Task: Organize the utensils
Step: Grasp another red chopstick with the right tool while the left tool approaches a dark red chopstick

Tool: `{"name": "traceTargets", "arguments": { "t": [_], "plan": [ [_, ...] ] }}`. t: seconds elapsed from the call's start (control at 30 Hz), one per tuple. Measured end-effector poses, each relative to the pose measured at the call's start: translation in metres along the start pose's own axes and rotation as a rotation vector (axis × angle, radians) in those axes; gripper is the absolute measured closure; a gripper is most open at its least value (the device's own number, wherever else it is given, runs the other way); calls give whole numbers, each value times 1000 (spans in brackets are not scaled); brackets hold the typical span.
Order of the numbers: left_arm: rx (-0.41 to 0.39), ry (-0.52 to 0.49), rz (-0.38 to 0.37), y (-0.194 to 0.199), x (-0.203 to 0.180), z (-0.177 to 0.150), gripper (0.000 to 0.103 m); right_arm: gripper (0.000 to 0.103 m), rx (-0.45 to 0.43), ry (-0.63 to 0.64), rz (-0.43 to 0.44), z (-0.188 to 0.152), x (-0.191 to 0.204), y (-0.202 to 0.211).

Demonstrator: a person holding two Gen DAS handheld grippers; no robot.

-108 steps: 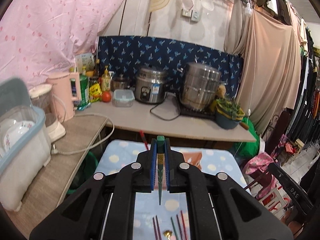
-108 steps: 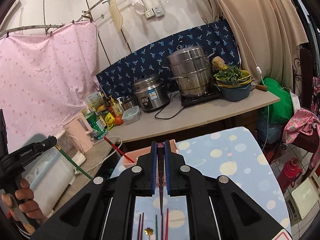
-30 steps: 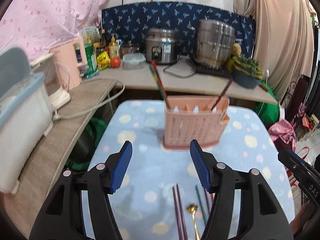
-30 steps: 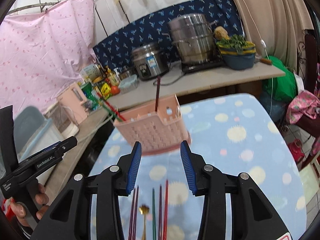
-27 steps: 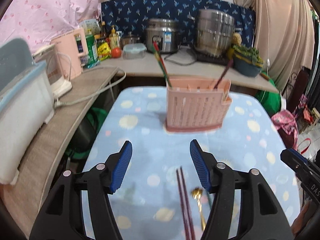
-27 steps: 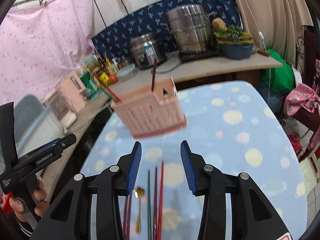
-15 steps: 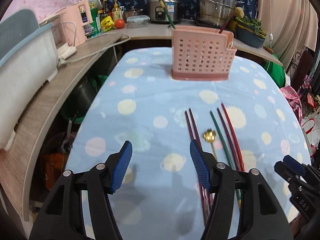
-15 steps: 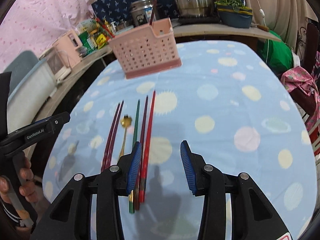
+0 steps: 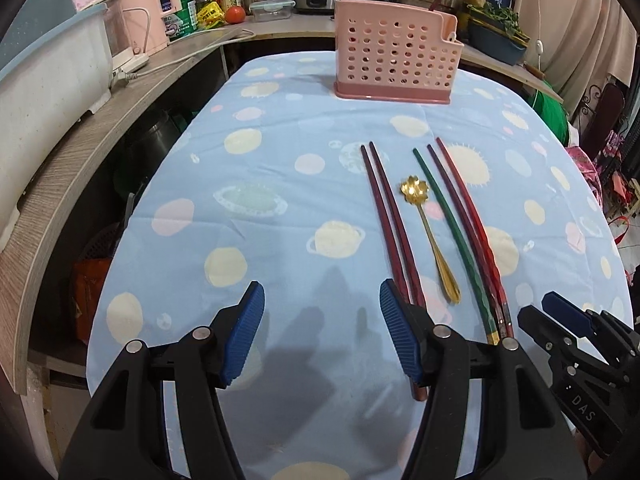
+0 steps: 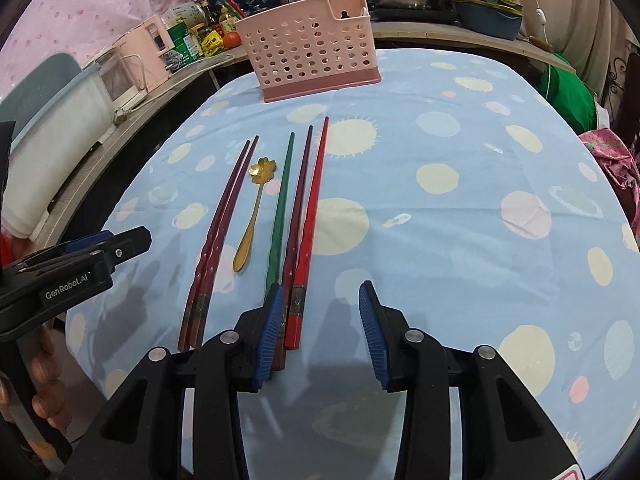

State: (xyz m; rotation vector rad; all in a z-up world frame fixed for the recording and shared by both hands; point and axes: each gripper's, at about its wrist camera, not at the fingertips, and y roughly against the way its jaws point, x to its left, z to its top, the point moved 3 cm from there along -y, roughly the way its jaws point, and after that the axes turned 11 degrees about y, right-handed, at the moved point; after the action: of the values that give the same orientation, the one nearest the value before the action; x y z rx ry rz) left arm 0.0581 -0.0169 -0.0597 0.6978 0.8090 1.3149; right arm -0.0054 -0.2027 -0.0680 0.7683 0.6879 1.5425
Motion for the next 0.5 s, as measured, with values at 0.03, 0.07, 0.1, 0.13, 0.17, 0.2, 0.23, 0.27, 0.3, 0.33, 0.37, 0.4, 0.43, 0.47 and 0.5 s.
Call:
{"name": "traceTargets", "arguments": {
  "t": [0.03, 0.07, 0.1, 0.13, 0.17, 0.2, 0.23, 0.27, 0.3, 0.33, 0.37, 0.4, 0.43, 0.47, 0.5],
  "plan": [
    [3, -2, -2, 0, -1, -2, 46, 67, 2, 3, -3, -1, 1, -1],
    [5, -4, -1, 0, -1, -3, 46, 69, 5, 6, -6, -1, 1, -2],
    [6, -7, -3, -1, -2, -4, 46, 70, 9, 9, -7, -2, 1, -3],
    [8, -9, -5, -1, -3, -5, 46, 72, 12, 10, -7, -2, 1, -5],
    [10, -11, -5, -1, -4, -6, 46, 73, 16, 11, -6, -3, 2, -6],
    [13, -13, -6, -2, -4, -7, 46, 74, 19, 14, -7, -3, 2, -7],
    [14, -15, -5, -2, -5, -7, 46, 75, 21, 16, -7, -3, 3, -8],
    [14, -16, -5, -2, -5, -8, 46, 75, 23, 19, -7, -4, 3, -8],
    [15, -17, -5, -2, -5, -8, 46, 76, 25, 21, -6, -4, 4, -9],
    [16, -17, -6, -2, -5, -8, 46, 76, 27, 24, -7, -5, 5, -10],
    [18, -16, -8, -3, -5, -9, 46, 77, 26, 27, -6, -5, 5, -10],
    [19, -16, -8, -3, -5, -9, 46, 77, 26, 28, -7, -5, 5, -10],
    [21, -16, -9, -3, -5, -9, 46, 77, 25, 31, -10, -5, 6, -10],
    [22, -17, -10, -3, -5, -9, 46, 77, 24, 35, -11, -5, 6, -10],
    [23, -17, -12, -3, -6, -10, 46, 77, 23, 37, -12, -5, 7, -10]
  ]
}}
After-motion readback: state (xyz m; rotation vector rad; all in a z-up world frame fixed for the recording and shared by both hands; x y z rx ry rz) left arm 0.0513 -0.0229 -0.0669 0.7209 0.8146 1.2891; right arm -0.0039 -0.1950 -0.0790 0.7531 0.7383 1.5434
